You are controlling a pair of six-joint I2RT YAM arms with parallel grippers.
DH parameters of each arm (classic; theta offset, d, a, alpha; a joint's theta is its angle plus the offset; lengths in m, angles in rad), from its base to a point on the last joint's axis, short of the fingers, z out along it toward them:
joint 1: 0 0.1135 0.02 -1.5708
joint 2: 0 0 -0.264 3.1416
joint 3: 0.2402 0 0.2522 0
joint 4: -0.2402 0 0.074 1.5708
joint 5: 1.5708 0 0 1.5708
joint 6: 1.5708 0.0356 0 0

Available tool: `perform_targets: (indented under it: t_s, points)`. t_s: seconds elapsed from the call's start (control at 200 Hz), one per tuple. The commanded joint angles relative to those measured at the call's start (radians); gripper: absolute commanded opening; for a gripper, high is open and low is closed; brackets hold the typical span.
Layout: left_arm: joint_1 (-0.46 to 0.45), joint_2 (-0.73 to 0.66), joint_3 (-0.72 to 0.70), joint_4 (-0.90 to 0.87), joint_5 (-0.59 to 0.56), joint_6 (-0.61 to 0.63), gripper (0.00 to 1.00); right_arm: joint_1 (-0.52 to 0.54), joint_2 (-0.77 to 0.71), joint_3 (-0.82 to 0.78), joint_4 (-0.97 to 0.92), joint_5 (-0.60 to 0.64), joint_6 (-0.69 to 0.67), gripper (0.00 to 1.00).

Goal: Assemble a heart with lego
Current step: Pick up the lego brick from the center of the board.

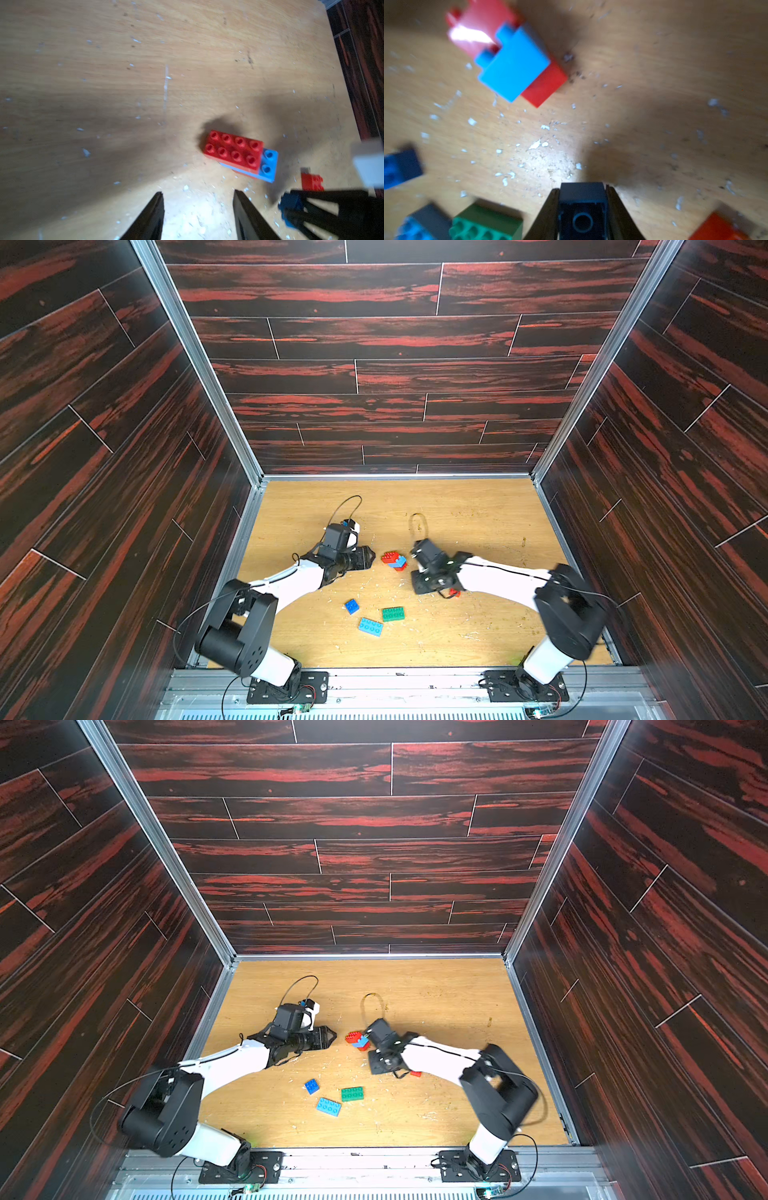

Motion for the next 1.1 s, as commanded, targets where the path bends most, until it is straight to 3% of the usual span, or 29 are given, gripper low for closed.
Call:
perform_targets:
  t_s: [0.0,0.165,0.336,0.666,0.817,0.942,1.037,1.092]
  points:
    - [-0.095,-0.076,-0.023,0.085,-0.049,-0.035,0.6,-0.084,-0.106,-0.077,0.191,-0.219,0.142,0.25]
    - [-0.258,-0.119,-0.113,0.315,-0.094,-0.178,0.64,-0.112,-0.208,-0.118,0.317,-0.258,0.302,0.25]
    - [-0.338,-0.07,-0.097,0.404,-0.093,-0.184,0.64,-0.123,-0.301,-0.179,0.439,-0.257,0.432,0.24]
    - [-0.354,-0.009,-0.027,0.482,-0.14,-0.167,0.66,-0.123,-0.34,-0.234,0.528,-0.302,0.497,0.23]
    - [-0.355,0.002,-0.025,0.545,-0.171,-0.182,0.62,-0.123,-0.356,-0.268,0.554,-0.287,0.527,0.23]
    - [-0.355,0.028,-0.022,0.615,-0.14,-0.194,0.61,-0.123,-0.363,-0.275,0.562,-0.266,0.538,0.23]
    - [-0.356,0.044,0.006,0.577,-0.151,-0.192,0.47,-0.123,-0.366,-0.274,0.577,-0.271,0.541,0.24]
    - [-0.356,0.043,0.006,0.579,-0.159,-0.186,0.45,-0.122,-0.366,-0.272,0.571,-0.267,0.541,0.25]
